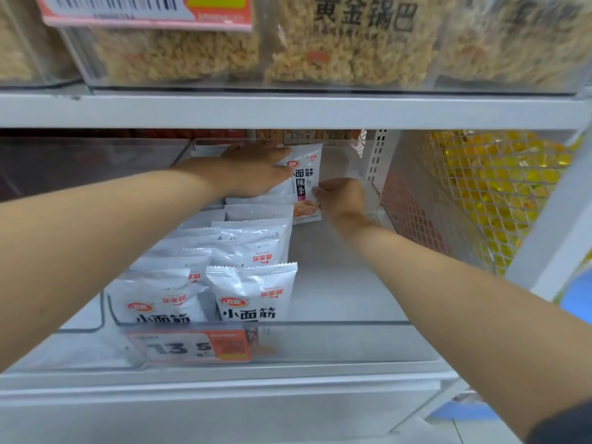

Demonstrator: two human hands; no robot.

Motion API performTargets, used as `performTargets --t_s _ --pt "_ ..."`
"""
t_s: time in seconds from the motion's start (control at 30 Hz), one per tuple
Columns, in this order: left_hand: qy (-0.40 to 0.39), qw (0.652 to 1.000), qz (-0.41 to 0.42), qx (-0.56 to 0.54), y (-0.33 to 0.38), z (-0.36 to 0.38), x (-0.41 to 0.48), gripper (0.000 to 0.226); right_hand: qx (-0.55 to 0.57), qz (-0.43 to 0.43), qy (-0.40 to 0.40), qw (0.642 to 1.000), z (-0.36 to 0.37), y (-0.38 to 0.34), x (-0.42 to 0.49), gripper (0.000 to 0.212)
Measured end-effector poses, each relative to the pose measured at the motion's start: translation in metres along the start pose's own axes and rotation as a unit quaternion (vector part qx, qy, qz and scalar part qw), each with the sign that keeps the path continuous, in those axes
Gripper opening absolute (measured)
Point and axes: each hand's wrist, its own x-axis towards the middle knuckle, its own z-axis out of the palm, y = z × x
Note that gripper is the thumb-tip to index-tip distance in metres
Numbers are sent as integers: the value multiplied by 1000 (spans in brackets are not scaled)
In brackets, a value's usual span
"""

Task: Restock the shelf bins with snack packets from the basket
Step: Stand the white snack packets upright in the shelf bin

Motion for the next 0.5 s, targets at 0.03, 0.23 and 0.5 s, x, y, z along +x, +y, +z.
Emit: performTargets --t_s 0.03,0.23,0.5 --pt "2 1000 0 -1 0 0 0 58 -4 0 -11 1000 -1 -2 -4 17" --pt "23 998 18 -54 2 -4 -8 56 16 56 12 998 -14 -16 -11 14" --pt "-28 998 -56 -6 -22 -3 -49 60 361 317 -281 831 18 -22 -65 76"
